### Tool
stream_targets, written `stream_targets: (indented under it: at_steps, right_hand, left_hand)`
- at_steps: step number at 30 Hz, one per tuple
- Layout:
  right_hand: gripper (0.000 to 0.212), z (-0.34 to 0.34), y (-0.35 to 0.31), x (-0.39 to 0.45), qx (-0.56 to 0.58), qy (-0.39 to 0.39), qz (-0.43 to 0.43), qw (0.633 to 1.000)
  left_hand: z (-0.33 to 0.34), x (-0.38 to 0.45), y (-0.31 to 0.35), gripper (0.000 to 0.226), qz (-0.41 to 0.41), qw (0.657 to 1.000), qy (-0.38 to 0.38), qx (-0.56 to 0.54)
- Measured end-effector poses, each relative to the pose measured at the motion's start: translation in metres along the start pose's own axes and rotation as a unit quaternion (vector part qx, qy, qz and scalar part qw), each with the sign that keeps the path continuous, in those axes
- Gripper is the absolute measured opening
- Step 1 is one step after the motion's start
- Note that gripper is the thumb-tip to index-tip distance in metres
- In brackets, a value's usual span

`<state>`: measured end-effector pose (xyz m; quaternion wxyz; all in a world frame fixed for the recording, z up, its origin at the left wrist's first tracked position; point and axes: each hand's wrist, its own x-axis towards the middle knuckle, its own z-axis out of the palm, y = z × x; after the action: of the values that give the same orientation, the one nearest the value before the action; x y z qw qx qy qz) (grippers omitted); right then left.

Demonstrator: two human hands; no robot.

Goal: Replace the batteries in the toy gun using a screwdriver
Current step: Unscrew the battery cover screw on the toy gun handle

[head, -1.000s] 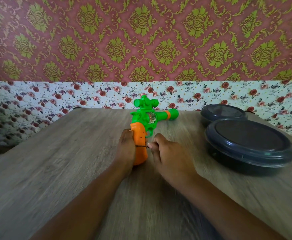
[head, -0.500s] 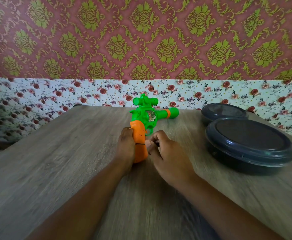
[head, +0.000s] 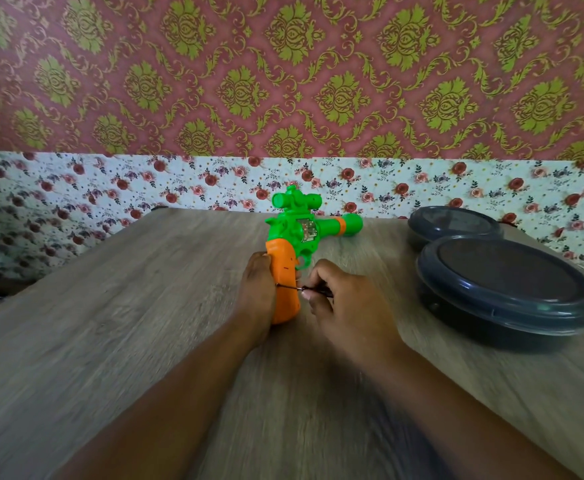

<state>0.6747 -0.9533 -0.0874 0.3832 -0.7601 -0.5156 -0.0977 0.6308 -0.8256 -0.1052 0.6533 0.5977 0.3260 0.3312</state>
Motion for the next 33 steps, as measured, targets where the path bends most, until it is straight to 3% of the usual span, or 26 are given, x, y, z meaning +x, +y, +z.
stream_targets:
  at_steps: [7,11,15,23,33]
  right_hand:
    - [0.006,0.006,0.002,0.001,0.144,0.027,0.042,0.988]
    - [0.02,0.008,0.001,-0.001,0.055,0.02,0.015,0.998]
    - [0.025,0.007,0.003,-0.002,-0.05,-0.008,0.019,0.999]
    - [0.008,0.008,0.002,0.0,0.002,-0.018,-0.015,1.0]
    - [0.006,0.011,0.002,-0.001,0.082,0.007,-0.015,0.997]
  left_hand:
    - [0.0,-0.003,0.002,0.045,-0.007,1.0,0.008,0.018]
    - [0.002,-0.004,0.003,0.043,0.014,0.999,0.002,0.033]
    - [0.003,-0.001,0.001,0.06,-0.007,1.0,-0.013,0.012]
    - [0.0,0.004,-0.003,0.037,-0.004,1.0,-0.014,0.0]
    - [-0.001,0.004,-0.005,0.038,0.017,1.0,-0.023,0.012]
